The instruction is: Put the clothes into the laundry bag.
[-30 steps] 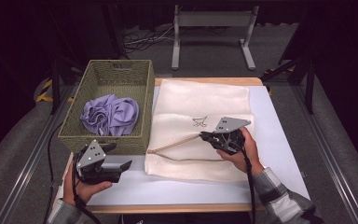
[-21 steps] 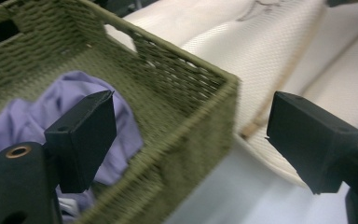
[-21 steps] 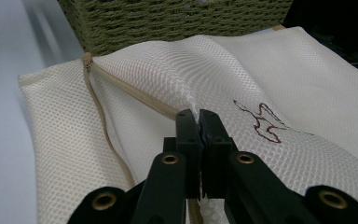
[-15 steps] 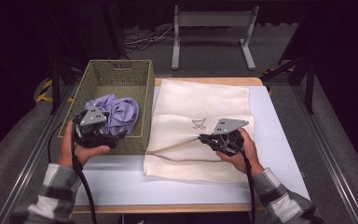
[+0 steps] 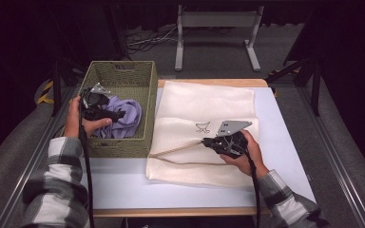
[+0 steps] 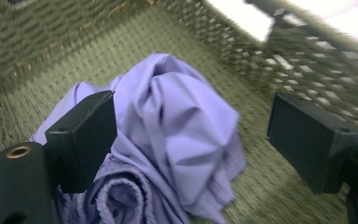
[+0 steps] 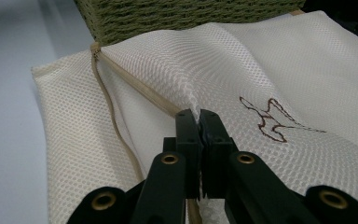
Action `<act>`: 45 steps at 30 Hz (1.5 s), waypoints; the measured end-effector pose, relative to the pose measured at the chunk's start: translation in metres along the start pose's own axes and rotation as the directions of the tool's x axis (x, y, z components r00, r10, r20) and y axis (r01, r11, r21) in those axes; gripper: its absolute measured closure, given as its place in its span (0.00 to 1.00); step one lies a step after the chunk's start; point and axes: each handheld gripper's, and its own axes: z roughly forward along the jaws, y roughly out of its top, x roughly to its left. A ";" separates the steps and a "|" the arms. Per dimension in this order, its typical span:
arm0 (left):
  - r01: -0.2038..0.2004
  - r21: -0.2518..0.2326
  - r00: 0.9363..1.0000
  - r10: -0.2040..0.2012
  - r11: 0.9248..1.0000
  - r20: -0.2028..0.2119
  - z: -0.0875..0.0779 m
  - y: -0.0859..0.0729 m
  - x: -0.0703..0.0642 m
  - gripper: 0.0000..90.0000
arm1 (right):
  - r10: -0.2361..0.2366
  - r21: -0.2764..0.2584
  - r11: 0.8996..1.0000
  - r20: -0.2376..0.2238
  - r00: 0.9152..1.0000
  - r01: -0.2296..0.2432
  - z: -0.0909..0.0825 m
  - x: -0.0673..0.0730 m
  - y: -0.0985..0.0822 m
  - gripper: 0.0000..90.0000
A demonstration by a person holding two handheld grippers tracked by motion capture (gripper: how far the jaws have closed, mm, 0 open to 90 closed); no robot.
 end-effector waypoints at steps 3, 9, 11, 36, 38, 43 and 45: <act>0.009 0.066 1.000 -0.009 0.998 0.010 0.013 -0.001 0.009 0.19 | -0.008 0.011 1.000 -0.009 1.000 0.008 0.002 0.001 0.000 0.97; 0.015 0.183 1.000 -0.015 0.983 -0.002 0.033 -0.001 0.018 0.20 | -0.021 0.029 0.999 -0.030 0.999 0.022 0.006 0.002 0.002 0.97; 0.051 0.232 0.998 -0.056 0.972 0.018 0.043 -0.004 0.025 0.20 | -0.021 0.031 0.999 -0.043 0.999 0.022 0.008 0.003 0.002 0.97; -0.028 0.475 0.998 0.000 0.879 0.057 0.079 -0.008 0.024 0.90 | -0.037 0.048 0.998 -0.061 0.997 0.039 0.010 0.007 -0.001 0.97; -0.033 0.469 0.999 0.012 0.883 0.048 0.077 -0.007 0.023 0.90 | -0.033 0.045 0.998 -0.059 0.998 0.035 0.010 0.006 -0.002 0.97; -0.025 0.330 0.999 0.014 0.943 0.037 0.052 -0.003 0.022 0.91 | -0.023 0.019 1.000 -0.053 0.998 0.024 0.007 0.004 -0.002 0.97; -0.027 0.281 0.999 0.017 0.959 0.038 0.043 -0.002 0.018 0.91 | -0.025 0.015 1.000 -0.052 0.998 0.026 0.008 0.004 -0.002 0.97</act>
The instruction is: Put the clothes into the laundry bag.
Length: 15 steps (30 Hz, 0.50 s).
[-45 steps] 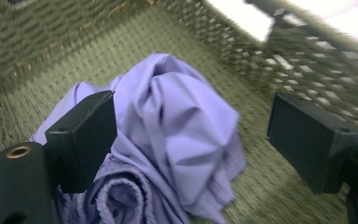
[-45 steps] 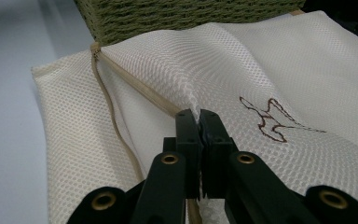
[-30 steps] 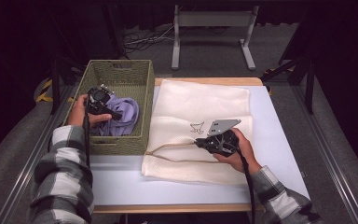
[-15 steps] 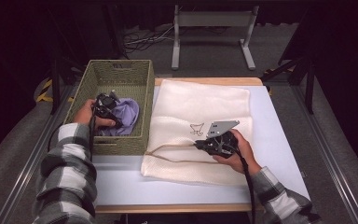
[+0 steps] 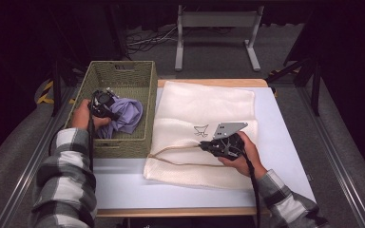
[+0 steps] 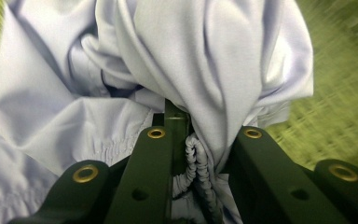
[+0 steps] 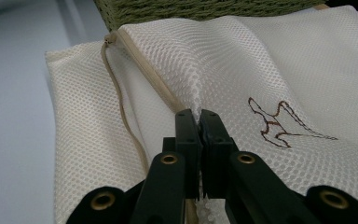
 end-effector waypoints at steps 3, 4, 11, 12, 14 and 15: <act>-0.004 -0.052 1.000 0.003 0.999 -0.015 -0.012 -0.001 -0.008 0.91 | 0.000 -0.006 1.000 -0.002 1.000 0.000 0.000 -0.001 0.000 0.97; -0.004 -0.052 1.000 0.003 0.999 -0.015 -0.012 -0.001 -0.008 0.91 | 0.002 -0.008 1.000 -0.004 1.000 -0.002 0.000 -0.001 0.000 0.97; 0.010 -0.242 1.000 -0.015 0.970 -0.021 -0.046 -0.011 -0.021 0.91 | 0.009 -0.021 1.000 0.002 1.000 -0.008 -0.001 -0.001 -0.001 0.97; 0.011 -0.282 1.000 -0.015 0.959 -0.012 -0.051 -0.013 -0.022 0.91 | 0.011 -0.023 1.000 0.004 1.000 -0.011 -0.001 -0.002 -0.001 0.97; 0.008 -0.300 1.000 -0.010 0.954 -0.003 -0.055 -0.014 -0.024 0.91 | 0.011 -0.026 1.000 0.003 1.000 -0.011 -0.002 -0.002 -0.001 0.97; 0.009 -0.330 1.000 -0.010 0.944 -0.002 -0.059 -0.017 -0.028 0.91 | 0.011 -0.027 1.000 0.005 1.000 -0.011 -0.002 -0.001 -0.001 0.97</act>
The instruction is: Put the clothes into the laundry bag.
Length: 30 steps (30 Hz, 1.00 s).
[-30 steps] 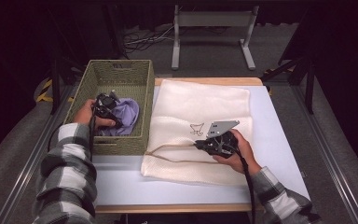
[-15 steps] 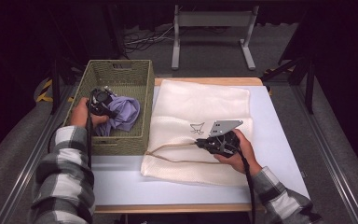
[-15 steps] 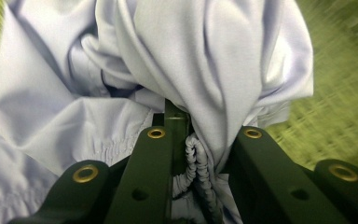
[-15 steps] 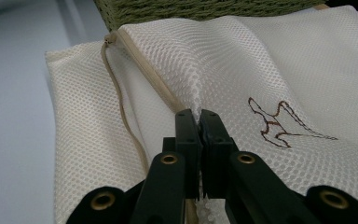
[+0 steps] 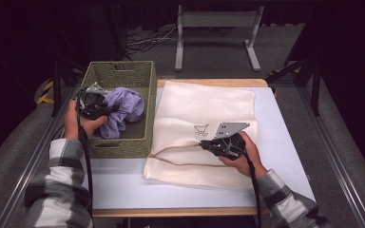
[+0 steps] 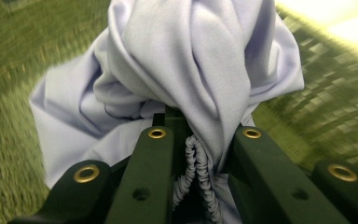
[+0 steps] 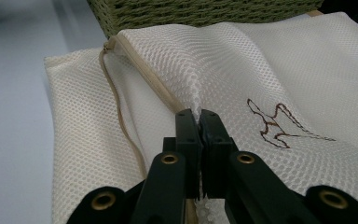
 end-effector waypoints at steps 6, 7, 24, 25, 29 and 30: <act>0.003 -0.119 1.000 0.001 0.993 0.031 -0.015 -0.014 -0.018 0.92 | 0.005 -0.010 1.000 0.006 1.000 -0.005 -0.001 0.000 0.000 0.97; 0.009 -0.146 0.999 -0.004 0.989 0.036 -0.018 -0.017 -0.021 0.92 | 0.005 -0.016 1.000 0.008 1.000 -0.005 -0.001 0.000 0.000 0.97; -0.050 -0.368 0.984 0.108 0.929 0.139 -0.069 -0.038 -0.090 0.92 | 0.040 -0.070 0.997 0.087 0.995 -0.034 -0.008 -0.007 0.003 0.98; -0.049 -0.374 0.981 0.115 0.926 0.155 -0.072 -0.038 -0.095 0.92 | 0.040 -0.073 0.997 0.094 0.995 -0.034 -0.008 -0.008 0.003 0.98; -0.074 -0.370 0.970 0.152 0.926 0.189 -0.073 -0.038 -0.111 0.92 | 0.048 -0.079 0.996 0.103 0.994 -0.040 -0.010 -0.009 0.003 0.98; -0.083 -0.366 0.968 0.163 0.927 0.191 -0.072 -0.039 -0.114 0.92 | 0.050 -0.079 0.996 0.102 0.994 -0.042 -0.009 -0.009 0.003 0.98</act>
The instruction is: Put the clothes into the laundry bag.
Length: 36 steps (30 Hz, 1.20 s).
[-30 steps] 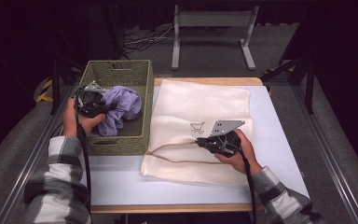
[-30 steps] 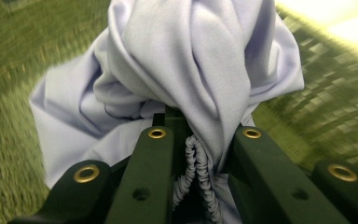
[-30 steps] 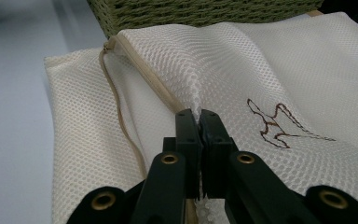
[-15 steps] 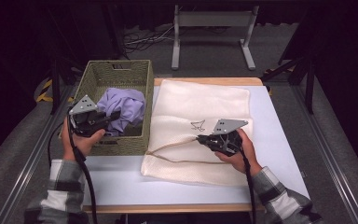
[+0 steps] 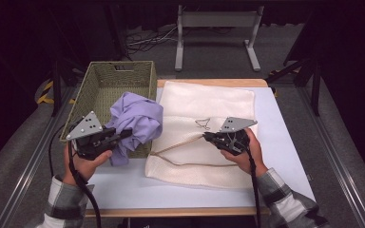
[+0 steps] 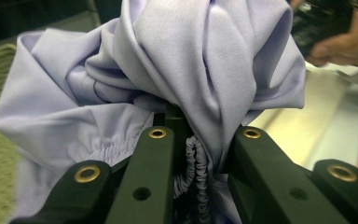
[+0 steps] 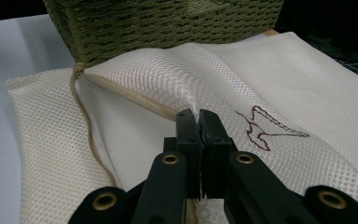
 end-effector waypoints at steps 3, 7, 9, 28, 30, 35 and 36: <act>-0.007 0.002 1.000 0.007 1.000 0.022 0.003 -0.001 -0.008 0.92 | 0.001 0.000 1.000 0.004 1.000 -0.001 0.000 -0.001 0.000 0.98; -0.022 -0.007 0.997 0.022 1.000 0.070 0.006 0.000 -0.018 0.92 | -0.003 -0.004 1.000 0.017 1.000 0.003 0.000 0.000 0.004 0.98; -0.035 0.002 0.995 0.035 0.999 0.092 0.011 0.001 -0.026 0.92 | -0.002 -0.009 1.000 0.025 1.000 0.002 0.000 0.000 0.005 0.98; -0.120 0.049 0.945 0.099 0.992 0.310 0.067 0.009 -0.078 0.92 | -0.017 -0.036 0.999 0.057 0.998 0.019 -0.007 0.001 0.023 0.98; -0.125 0.064 0.941 0.097 0.990 0.325 0.079 0.009 -0.082 0.92 | -0.018 -0.037 0.999 0.057 0.998 0.020 -0.007 0.001 0.023 0.98; -0.150 0.102 0.930 0.106 0.983 0.352 0.109 0.010 -0.091 0.92 | -0.017 -0.037 0.999 0.052 0.998 0.019 -0.007 0.002 0.023 0.98; -0.156 0.109 0.929 0.108 0.982 0.354 0.116 0.010 -0.092 0.92 | -0.017 -0.037 0.999 0.054 0.998 0.019 -0.007 0.002 0.024 0.98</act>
